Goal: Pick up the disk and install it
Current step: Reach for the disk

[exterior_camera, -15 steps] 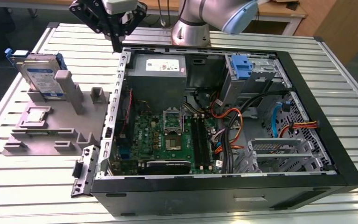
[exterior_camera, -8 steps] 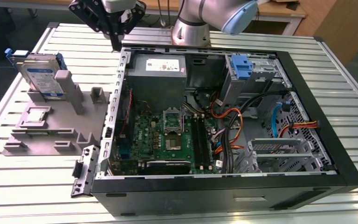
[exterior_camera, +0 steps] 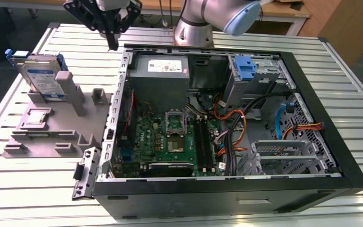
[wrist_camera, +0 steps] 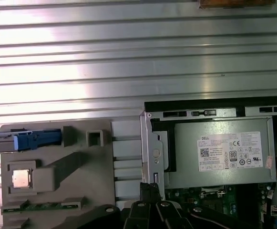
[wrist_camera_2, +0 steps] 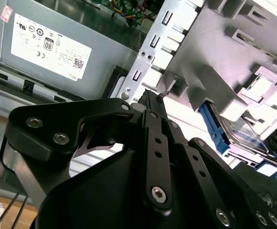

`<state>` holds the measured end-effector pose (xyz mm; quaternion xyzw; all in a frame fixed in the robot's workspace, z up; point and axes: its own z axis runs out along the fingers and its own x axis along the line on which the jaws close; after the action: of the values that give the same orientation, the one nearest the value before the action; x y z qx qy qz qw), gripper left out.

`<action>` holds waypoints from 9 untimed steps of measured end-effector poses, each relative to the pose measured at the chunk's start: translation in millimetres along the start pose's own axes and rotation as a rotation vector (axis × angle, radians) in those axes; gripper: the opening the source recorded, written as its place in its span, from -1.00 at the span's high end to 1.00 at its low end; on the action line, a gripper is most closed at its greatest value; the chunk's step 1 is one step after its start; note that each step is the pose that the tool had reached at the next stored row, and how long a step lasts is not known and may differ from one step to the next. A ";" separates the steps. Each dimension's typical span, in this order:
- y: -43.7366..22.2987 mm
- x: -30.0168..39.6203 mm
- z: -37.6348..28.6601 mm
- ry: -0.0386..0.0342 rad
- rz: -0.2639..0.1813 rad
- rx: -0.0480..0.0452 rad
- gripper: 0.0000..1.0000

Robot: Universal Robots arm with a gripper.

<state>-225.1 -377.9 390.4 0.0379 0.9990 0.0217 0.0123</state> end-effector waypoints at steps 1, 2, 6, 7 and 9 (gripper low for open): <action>0.3 1.8 0.0 0.0000 0.000 0.0000 0.80; 0.6 3.8 0.1 0.0000 0.000 0.0000 0.80; 2.6 8.7 0.2 0.0000 0.000 0.0001 0.80; 2.9 9.5 0.2 0.0001 0.000 0.0001 0.80; 3.3 10.0 0.3 0.0002 0.000 0.0000 0.80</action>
<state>-234.8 -373.9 390.0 0.0379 0.9990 0.0217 0.0123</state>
